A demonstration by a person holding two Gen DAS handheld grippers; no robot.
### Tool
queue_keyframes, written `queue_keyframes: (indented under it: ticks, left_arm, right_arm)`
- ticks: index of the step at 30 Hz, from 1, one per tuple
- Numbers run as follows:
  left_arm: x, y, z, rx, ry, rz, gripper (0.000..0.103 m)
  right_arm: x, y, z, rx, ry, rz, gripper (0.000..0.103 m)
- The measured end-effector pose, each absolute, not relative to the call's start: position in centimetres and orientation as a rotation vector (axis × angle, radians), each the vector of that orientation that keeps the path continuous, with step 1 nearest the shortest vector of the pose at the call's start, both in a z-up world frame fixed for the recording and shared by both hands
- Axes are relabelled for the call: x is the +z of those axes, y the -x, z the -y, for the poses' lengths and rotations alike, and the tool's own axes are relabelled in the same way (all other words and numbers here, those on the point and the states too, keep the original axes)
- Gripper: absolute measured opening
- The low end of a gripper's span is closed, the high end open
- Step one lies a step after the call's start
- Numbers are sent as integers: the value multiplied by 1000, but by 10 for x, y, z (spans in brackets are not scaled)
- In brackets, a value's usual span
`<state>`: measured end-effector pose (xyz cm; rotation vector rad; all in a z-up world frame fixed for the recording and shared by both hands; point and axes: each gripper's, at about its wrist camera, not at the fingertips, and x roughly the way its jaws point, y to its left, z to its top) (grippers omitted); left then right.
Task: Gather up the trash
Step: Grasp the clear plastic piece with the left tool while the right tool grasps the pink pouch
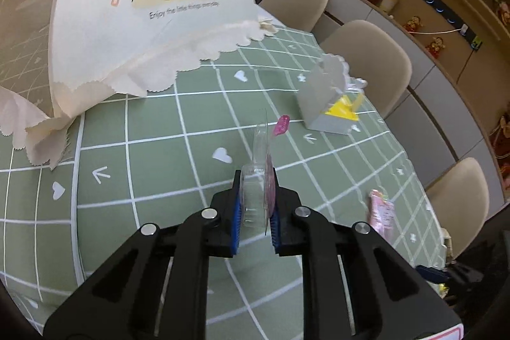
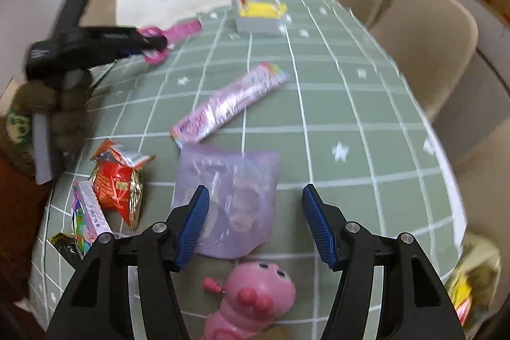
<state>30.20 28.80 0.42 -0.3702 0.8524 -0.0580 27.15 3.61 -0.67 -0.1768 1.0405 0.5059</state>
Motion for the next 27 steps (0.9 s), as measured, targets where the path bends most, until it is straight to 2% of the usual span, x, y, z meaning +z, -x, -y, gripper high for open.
queue_keyframes:
  ticks: [3,4,5,7,8,11,18,27]
  left_arm:
    - [17,-295,-271,-78,332,-838,14]
    - [22,-291,-264,-88,317,-831,14]
    - [27,-286,-255,-97,303,-822,14]
    - [36,-275,-243,-119,284,-804,14]
    - [41,-267,-238,-136,273,-792,14]
    - [55,-241,-230,-159,246,-756,14]
    - [66,-187,-215,-189,214,-717,14]
    - [81,-136,-125,-355,67,-668,14]
  right_arm:
    - [-7,-266,-38,498,178,-1024,56]
    - [-7,-262,-39,508,190,-1003,44]
    - [-7,-258,-41,485,222,-977,26]
    - [-6,-255,-40,495,187,-975,12]
    - [-3,-254,-37,501,155,-972,9]
    - [16,-238,-26,491,96,-905,5]
    - [61,-195,6,452,50,-759,4]
    - [85,-142,95,358,-38,-676,4]
